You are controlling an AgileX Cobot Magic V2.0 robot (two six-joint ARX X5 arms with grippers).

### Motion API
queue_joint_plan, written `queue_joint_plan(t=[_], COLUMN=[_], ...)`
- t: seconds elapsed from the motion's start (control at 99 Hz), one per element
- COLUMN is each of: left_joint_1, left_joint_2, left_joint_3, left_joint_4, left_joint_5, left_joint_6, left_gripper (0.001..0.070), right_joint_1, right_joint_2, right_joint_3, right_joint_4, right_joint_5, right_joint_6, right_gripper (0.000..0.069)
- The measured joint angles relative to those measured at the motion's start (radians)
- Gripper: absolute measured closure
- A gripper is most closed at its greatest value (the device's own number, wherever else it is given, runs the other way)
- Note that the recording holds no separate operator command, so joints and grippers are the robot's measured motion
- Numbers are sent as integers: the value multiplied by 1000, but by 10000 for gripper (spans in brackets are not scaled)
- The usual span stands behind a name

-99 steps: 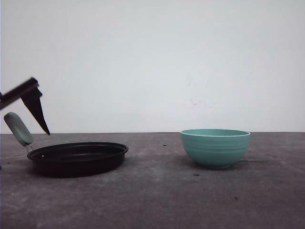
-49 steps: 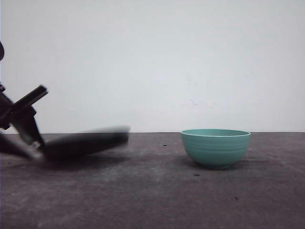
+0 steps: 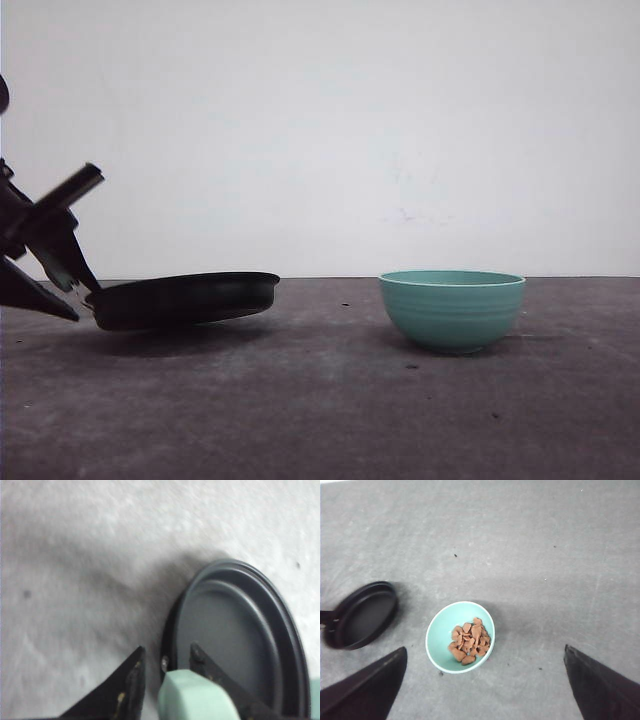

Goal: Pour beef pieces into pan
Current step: 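Lift the black pan off the table with the left gripper, then lower the right gripper and grasp the green bowl's rim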

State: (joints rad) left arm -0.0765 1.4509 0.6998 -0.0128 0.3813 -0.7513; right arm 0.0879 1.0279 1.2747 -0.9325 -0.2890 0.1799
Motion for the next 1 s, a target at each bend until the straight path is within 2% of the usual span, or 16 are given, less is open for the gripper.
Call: queue_joint_plan(t=[0.283,0.334,0.455,0.515,0.637,0.829,1.001], left_joint_1=[-1,-1,-5,-13,-29,-61,-85], left_joint_2=[-258,-298,-380,-410,-455,-486,-484], left_joint_3=[0,0,0,0,0,0,0], left_joint_4=[-35,-63,-136,-175,-230,-230,-246], left_joint_5=[0,-3,-25,-37,-39,-40,-43], left_joint_6=[3,6,34,50,72,82,83], left_gripper=[578,579,579,579,580,580,580], right_joint_1=[0,0,1,4,25,85,110], right_joint_2=[242,297,430,491,592,682,731], right_joint_3=[0,0,0,0,0,0,0], right_joint_4=[9,10,27,40,79,160,215], right_joint_5=[-66,-75,-77,-78,-107,-121,-49], right_joint_6=[0,1,1,1,7,37,85], right_gripper=[81,120,288,339,371,399,482])
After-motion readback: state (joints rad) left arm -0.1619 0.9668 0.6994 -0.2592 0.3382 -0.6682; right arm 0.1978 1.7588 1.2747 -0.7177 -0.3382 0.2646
